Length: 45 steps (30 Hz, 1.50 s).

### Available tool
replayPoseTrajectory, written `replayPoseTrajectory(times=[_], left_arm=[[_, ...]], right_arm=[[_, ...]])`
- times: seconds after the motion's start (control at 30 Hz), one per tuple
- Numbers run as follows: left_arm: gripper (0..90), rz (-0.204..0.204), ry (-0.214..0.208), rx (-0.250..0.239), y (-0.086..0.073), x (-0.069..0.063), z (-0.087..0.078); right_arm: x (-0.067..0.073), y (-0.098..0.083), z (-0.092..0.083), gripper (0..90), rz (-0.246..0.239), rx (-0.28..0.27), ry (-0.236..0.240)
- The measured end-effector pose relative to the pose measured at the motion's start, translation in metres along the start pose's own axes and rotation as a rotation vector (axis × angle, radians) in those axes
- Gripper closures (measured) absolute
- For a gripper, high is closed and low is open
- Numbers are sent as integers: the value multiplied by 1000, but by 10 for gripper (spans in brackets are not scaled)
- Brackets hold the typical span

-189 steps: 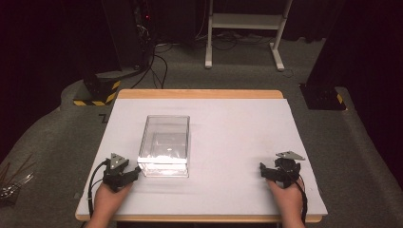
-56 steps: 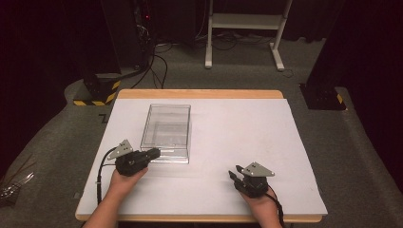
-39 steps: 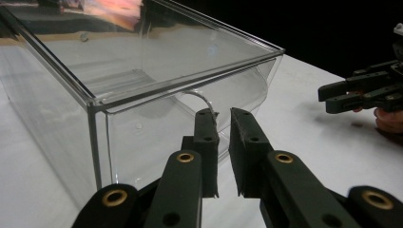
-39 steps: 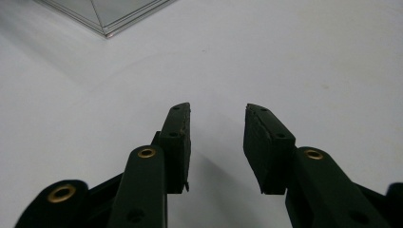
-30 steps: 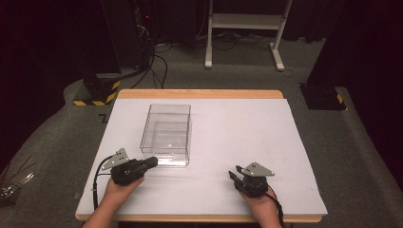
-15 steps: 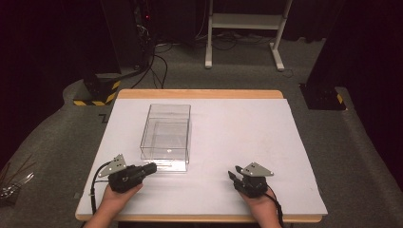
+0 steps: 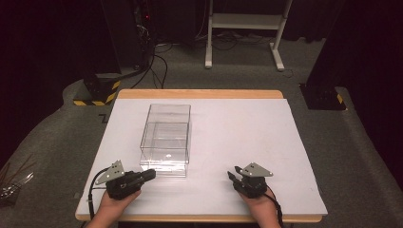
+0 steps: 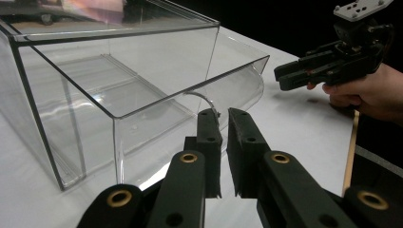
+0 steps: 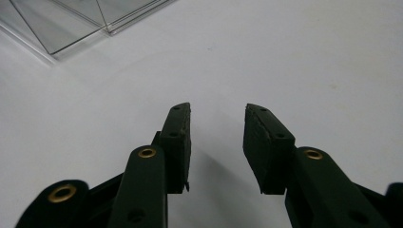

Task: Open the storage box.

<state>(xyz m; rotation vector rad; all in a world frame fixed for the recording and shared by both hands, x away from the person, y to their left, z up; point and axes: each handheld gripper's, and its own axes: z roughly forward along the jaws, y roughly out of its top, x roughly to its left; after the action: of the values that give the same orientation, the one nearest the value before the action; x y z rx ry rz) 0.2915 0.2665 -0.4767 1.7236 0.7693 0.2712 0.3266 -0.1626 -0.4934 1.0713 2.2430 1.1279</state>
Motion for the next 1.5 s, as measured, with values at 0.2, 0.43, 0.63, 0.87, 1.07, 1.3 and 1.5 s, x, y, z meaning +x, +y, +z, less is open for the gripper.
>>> replayPoseTrajectory(times=[0.2, 0.43, 0.63, 0.87, 1.07, 1.3, 1.5], left_arm=[[830, 8, 50, -3, -3, -7, -7], [847, 7, 92, -52, 0, -8, -28], [869, -10, 215, -86, 1, 1, -45], [899, -44, 404, -38, -4, 15, -42], [898, -97, 487, 27, -7, 36, -19], [900, -80, 425, 69, -5, 36, 4], [900, -65, 386, 77, -3, 32, 8]], right_arm=[[3, 0, 1, 624, -7, 1, 6], [14, 4, 3, 627, -30, -7, 23], [29, 13, 6, 625, -42, -22, 48], [44, 29, 17, 602, -64, -18, 54], [59, 43, 34, 613, -105, -58, -7], [77, 59, 52, 742, -79, -79, 28], [89, 66, 67, 771, -56, -68, 54]])
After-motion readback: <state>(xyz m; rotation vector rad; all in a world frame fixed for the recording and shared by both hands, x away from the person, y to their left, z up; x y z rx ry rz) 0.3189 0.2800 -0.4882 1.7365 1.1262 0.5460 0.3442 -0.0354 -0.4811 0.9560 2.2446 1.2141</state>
